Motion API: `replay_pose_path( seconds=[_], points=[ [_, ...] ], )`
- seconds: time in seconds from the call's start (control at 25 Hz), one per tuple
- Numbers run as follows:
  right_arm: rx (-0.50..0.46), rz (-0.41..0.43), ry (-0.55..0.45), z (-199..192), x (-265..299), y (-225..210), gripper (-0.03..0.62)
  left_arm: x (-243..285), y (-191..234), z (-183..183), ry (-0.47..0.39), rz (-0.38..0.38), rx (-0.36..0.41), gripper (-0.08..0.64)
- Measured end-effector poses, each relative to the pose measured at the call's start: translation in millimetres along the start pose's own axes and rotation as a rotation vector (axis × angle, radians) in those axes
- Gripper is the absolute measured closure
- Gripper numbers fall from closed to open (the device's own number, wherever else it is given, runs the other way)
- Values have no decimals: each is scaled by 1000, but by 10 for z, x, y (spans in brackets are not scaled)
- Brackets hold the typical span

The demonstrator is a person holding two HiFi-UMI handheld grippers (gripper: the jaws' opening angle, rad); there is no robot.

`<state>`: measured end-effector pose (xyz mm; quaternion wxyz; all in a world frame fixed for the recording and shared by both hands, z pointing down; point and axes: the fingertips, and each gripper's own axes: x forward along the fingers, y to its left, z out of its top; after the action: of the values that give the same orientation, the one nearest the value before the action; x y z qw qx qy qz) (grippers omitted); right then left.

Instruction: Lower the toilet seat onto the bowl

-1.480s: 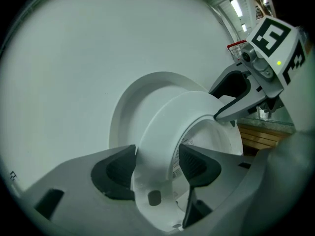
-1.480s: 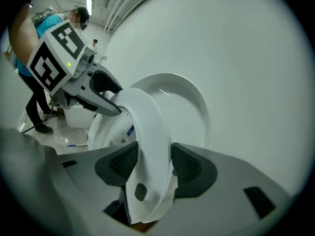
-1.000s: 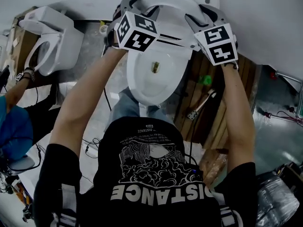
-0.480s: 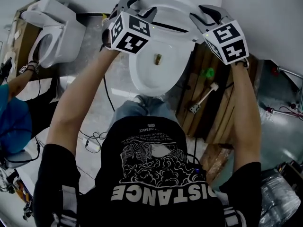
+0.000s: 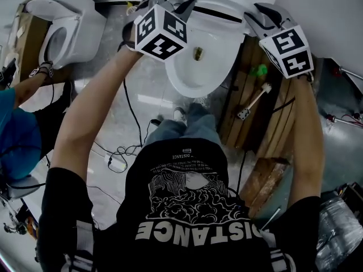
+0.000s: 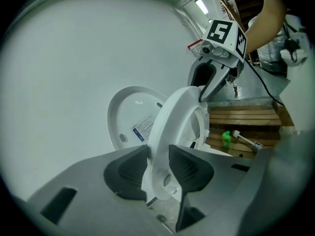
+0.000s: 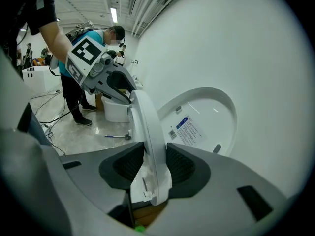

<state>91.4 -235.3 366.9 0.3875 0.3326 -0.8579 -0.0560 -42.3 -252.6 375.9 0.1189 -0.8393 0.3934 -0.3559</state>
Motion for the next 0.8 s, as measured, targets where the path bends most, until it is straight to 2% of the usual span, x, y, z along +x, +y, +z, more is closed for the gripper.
replay_pose_path(
  seconds=[0.2, 0.52, 0.8],
  points=[
    [-15, -18, 29, -82, -50, 279, 442, -175, -194, -149, -4, -26, 12, 417],
    [-54, -26, 73, -270, -175, 697, 445, -424, -546, -360, 10, -81, 151, 435],
    [-95, -16, 114, -476, -225, 1070, 446, -585, -868, -579, 28, -129, 183, 439]
  ],
)
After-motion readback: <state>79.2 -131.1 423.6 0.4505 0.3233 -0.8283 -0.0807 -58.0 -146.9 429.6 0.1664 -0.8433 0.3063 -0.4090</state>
